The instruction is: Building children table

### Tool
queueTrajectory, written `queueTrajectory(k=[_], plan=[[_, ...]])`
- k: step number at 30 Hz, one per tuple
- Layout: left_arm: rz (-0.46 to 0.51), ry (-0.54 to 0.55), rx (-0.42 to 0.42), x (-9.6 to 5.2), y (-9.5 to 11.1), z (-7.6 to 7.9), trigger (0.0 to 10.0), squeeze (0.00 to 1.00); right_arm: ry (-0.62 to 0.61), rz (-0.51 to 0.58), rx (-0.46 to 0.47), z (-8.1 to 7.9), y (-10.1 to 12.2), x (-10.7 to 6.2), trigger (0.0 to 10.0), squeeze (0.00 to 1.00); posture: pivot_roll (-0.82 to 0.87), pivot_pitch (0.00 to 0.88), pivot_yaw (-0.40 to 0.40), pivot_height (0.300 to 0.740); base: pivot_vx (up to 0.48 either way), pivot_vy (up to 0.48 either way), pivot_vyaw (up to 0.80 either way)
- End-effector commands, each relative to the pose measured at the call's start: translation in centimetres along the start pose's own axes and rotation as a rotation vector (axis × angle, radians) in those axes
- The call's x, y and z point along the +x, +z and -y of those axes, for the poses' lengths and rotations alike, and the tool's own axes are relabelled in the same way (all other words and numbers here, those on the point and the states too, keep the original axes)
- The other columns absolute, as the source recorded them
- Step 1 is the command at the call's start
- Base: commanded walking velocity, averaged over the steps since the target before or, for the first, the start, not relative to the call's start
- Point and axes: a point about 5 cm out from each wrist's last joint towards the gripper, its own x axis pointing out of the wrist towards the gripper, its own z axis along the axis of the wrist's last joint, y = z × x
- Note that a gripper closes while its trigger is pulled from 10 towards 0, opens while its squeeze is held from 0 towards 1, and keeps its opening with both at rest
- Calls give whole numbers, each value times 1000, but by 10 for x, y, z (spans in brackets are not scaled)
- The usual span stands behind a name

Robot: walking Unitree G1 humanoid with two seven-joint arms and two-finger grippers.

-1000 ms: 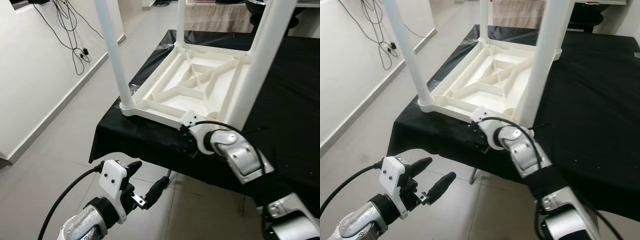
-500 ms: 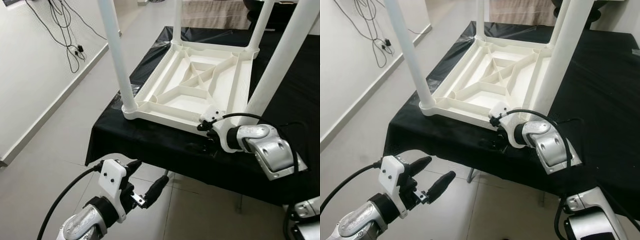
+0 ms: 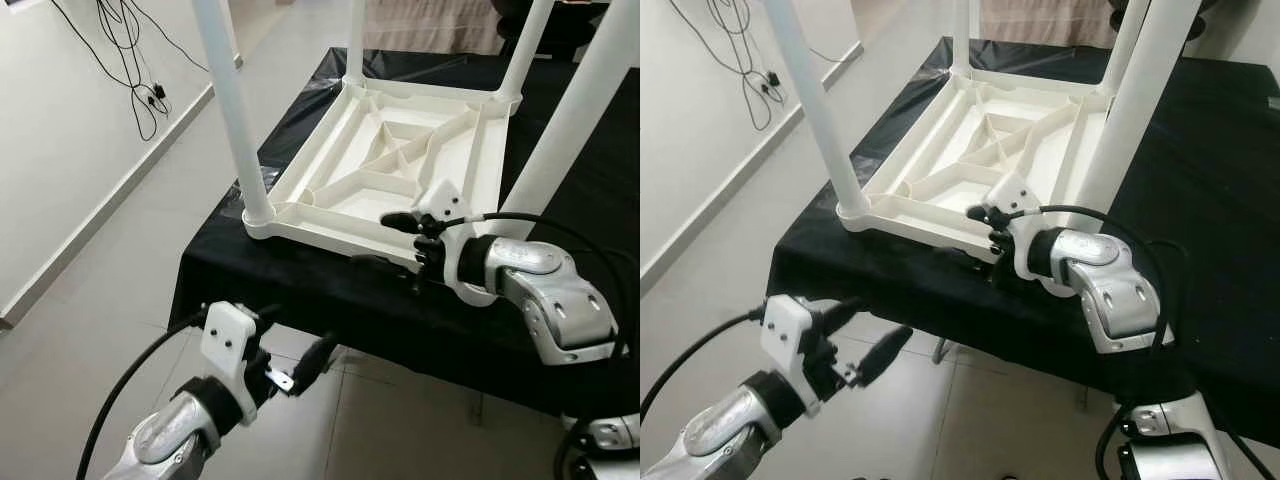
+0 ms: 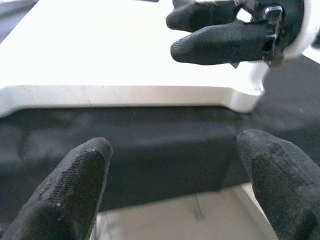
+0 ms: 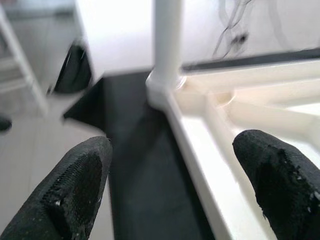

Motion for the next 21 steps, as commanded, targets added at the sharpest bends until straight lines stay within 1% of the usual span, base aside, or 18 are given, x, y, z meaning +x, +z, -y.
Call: queueTrajectory(k=[1, 2, 3, 5, 6, 7, 8, 9, 11, 12, 13, 14, 16, 17, 18, 21], plan=[[-16, 39, -8, -1, -3, -5, 10000, 0, -20, 40, 21, -2, 1, -1, 10000, 0, -54, 184, 31, 740, 0, 0, 0], [-1, 57, -2, 1, 0, -9, 10000, 0, -50, 76, 49, -6, 2, 1, 10000, 0, -63, 182, 34, 740, 0, 0, 0], [-1, 57, -2, 1, 0, -9, 10000, 0, -50, 76, 49, -6, 2, 1, 10000, 0, -63, 182, 34, 740, 0, 0, 0], [30, 100, 20, 5, 7, -18, 10000, 0, -124, 135, 149, -22, -4, 6, 10000, 0, -68, 174, 42, 740, 0, 0, 0], [30, 100, 20, 5, 7, -18, 10000, 0, -124, 135, 149, -22, -4, 6, 10000, 0, -68, 174, 42, 740, 0, 0, 0], [47, 121, 31, 6, 11, -23, 10000, 0, -177, 149, 208, -35, -14, 9, 10000, 0, -67, 172, 43, 740, 0, 0, 0], [49, 124, 35, 6, 12, -24, 10000, 0, -192, 150, 222, -40, -19, 9, 10000, 0, -66, 170, 44, 740, 0, 0, 0], [49, 124, 35, 6, 12, -24, 10000, 0, -192, 150, 222, -40, -19, 9, 10000, 0, -66, 170, 44, 740, 0, 0, 0], [58, 144, 27, 4, 12, -28, 10000, 0, -222, 154, 264, -47, -29, 7, 10000, 0, -65, 167, 45, 740, 0, 0, 0], [58, 144, 27, 4, 12, -28, 10000, 0, -222, 154, 264, -47, -29, 7, 10000, 0, -65, 167, 45, 740, 0, 0, 0], [52, 156, 27, 4, 11, -29, 10000, 0, -249, 150, 277, -48, -34, 5, 10000, 0, -65, 166, 45, 740, 0, 0, 0], [23, 181, 27, 4, 7, -33, 10000, 0, -306, 166, 330, -51, -44, 0, 10000, 0, -66, 168, 46, 740, 0, 0, 0], [3, 192, 27, 4, 4, -34, 10000, 0, -338, 179, 361, -52, -48, -3, 10000, 0, -66, 168, 46, 740, 0, 0, 0], [3, 192, 27, 4, 4, -34, 10000, 0, -338, 179, 361, -52, -48, -3, 10000, 0, -66, 168, 46, 740, 0, 0, 0], [-33, 201, 44, 6, 0, -35, 10000, 0, -353, 195, 404, -57, -50, -5, 10000, 0, -66, 170, 50, 740, 0, 480, 0], [-46, 205, 50, 7, -2, -36, 10000, 0, -370, 205, 431, -60, -50, -6, 10000, 0, -65, 171, 51, 740, 0, 480, 0]])
